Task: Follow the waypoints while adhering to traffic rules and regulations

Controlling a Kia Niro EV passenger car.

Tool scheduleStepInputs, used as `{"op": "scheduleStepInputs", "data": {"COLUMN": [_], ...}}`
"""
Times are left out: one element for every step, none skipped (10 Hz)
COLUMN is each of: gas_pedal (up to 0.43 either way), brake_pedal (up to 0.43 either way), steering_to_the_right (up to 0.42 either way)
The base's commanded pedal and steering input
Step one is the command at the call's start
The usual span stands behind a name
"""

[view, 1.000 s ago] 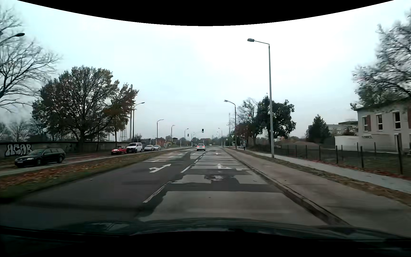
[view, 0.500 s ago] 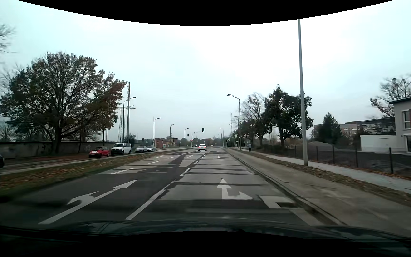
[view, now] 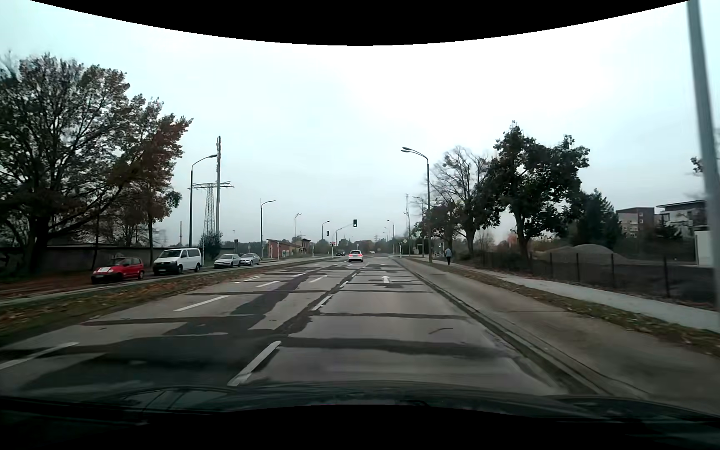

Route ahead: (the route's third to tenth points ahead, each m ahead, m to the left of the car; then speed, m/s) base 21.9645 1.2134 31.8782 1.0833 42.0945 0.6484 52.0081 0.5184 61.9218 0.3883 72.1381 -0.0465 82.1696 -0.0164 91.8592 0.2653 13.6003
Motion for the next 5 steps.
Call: {"op": "scheduleStepInputs", "data": {"gas_pedal": [0.138,0.138,0.138,0.138,0.138], "brake_pedal": [0.0,0.0,0.0,0.0,0.0], "steering_to_the_right": [0.0,0.0,0.0,0.0,0.0]}}
